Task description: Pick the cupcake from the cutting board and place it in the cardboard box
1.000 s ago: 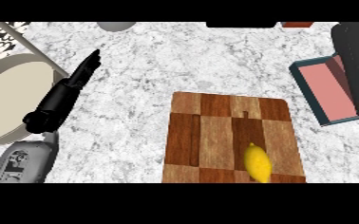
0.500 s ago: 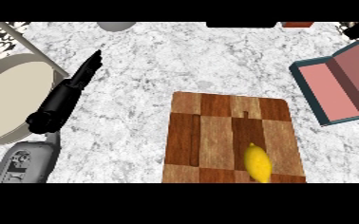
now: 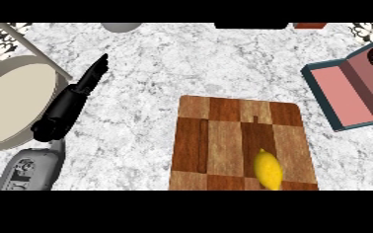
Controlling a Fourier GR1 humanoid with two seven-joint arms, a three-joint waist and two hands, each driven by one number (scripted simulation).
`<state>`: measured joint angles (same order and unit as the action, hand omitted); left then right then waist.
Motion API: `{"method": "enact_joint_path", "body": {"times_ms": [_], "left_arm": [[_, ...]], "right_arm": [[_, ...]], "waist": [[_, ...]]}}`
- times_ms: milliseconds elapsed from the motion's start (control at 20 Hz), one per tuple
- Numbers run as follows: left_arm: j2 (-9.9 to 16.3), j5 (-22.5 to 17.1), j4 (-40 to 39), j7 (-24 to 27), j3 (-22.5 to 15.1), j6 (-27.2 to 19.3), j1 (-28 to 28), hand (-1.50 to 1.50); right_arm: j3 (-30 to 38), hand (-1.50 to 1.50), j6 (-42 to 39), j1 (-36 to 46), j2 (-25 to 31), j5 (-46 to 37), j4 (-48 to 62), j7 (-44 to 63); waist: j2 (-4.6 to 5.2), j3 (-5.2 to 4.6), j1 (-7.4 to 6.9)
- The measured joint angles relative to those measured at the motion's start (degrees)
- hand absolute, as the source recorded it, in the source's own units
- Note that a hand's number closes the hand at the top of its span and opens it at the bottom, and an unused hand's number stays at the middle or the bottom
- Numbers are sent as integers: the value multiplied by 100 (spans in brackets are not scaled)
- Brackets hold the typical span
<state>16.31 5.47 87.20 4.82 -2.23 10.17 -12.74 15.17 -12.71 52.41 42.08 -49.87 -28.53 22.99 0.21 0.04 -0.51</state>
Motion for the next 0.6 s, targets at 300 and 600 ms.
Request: {"method": "enact_joint_path", "body": {"times_ms": [300, 600], "left_arm": [[-14, 4, 197, -120, 61, 8, 70, 0], [12, -18, 221, -97, 111, 35, 166, 0]], "right_arm": [[222, -150, -336, -299, 117, 430, -128, -1002], [1355, -150, 667, -52, -71, 1475, -523, -1596]], "waist": [[-15, 1, 23], [-37, 15, 75]]}}
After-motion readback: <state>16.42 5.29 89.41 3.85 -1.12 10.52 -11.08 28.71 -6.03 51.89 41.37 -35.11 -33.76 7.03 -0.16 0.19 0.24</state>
